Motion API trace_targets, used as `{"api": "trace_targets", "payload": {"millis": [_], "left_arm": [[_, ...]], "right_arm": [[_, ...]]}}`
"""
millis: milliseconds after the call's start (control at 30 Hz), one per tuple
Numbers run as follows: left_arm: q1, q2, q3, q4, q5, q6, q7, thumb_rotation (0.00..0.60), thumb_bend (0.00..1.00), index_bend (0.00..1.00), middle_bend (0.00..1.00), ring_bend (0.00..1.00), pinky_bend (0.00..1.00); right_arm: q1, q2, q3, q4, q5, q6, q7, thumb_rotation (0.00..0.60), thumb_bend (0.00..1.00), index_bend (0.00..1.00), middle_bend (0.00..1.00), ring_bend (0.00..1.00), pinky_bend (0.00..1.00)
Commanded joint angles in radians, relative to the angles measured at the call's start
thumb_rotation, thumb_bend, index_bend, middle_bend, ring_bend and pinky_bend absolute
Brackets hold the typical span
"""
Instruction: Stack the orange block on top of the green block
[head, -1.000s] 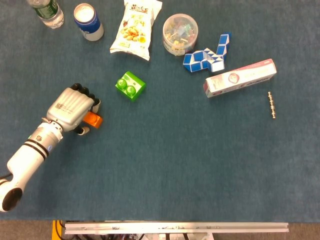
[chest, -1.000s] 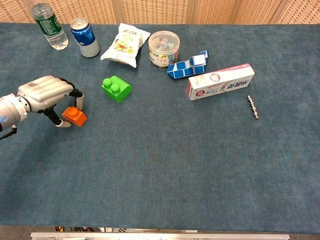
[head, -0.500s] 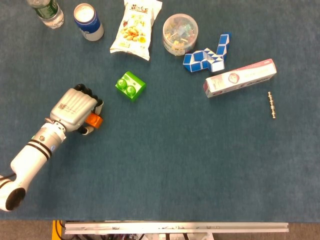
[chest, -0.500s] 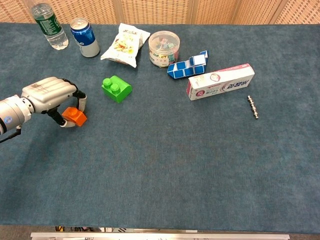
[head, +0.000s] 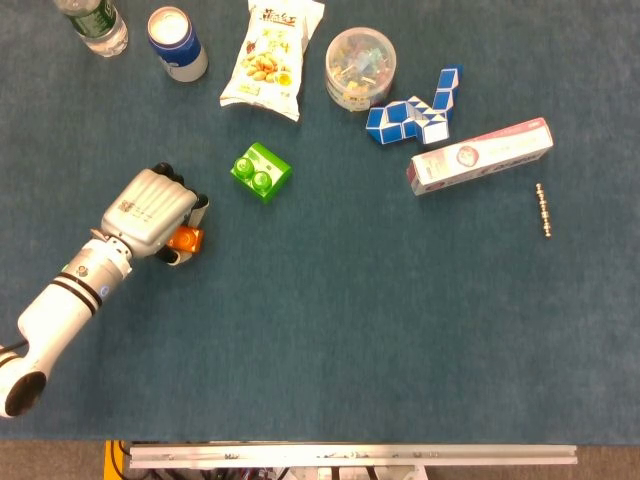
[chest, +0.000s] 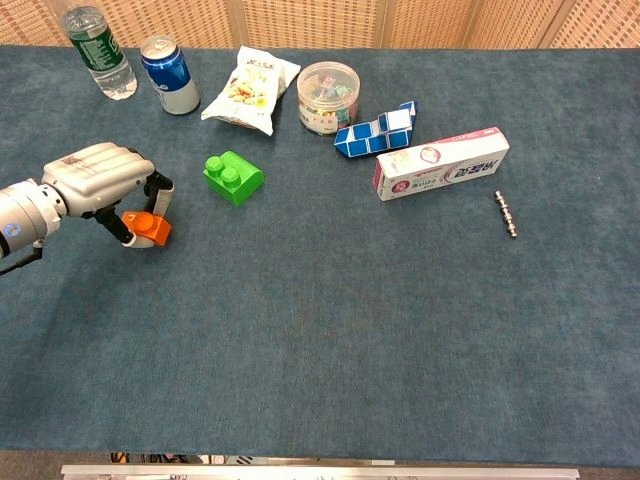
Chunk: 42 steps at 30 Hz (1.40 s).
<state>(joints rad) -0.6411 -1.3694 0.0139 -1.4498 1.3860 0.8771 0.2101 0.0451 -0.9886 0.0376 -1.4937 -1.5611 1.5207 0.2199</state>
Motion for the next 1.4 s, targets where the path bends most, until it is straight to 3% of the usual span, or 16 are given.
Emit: {"api": "trace_targets", "payload": {"millis": [33, 300, 633, 933, 1400], "left_arm": [[-0.009, 0.026, -0.009, -0.032, 0.002, -0.003, -0.007, 0.600, 0.24, 0.56, 0.58, 0.39, 0.25], [-0.060, 0.116, -0.052, -0.147, -0.021, -0.056, -0.032, 0.600, 0.24, 0.55, 0.57, 0.39, 0.25], [-0.149, 0.164, -0.100, -0.194, -0.035, -0.171, -0.137, 0.600, 0.24, 0.55, 0.56, 0.39, 0.25], [-0.238, 0.155, -0.133, -0.169, -0.021, -0.260, -0.207, 0.600, 0.24, 0.55, 0.56, 0.39, 0.25], [-0.345, 0.072, -0.152, -0.022, 0.042, -0.322, -0.320, 0.600, 0.24, 0.55, 0.56, 0.39, 0.25]], "right_arm": [[0.001, 0.000, 0.000, -0.001, -0.001, -0.001, -0.001, 0.600, 0.42, 0.59, 0.56, 0.50, 0.60], [0.006, -0.005, -0.001, 0.000, -0.002, -0.010, -0.005, 0.600, 0.42, 0.59, 0.56, 0.50, 0.60], [0.006, -0.006, -0.002, 0.004, 0.003, -0.014, -0.005, 0.600, 0.42, 0.59, 0.55, 0.50, 0.60], [0.000, -0.007, -0.002, 0.002, 0.012, -0.014, -0.012, 0.600, 0.42, 0.59, 0.56, 0.50, 0.60], [-0.020, -0.001, -0.002, -0.035, 0.031, 0.000, -0.060, 0.600, 0.42, 0.59, 0.56, 0.50, 0.60]]}}
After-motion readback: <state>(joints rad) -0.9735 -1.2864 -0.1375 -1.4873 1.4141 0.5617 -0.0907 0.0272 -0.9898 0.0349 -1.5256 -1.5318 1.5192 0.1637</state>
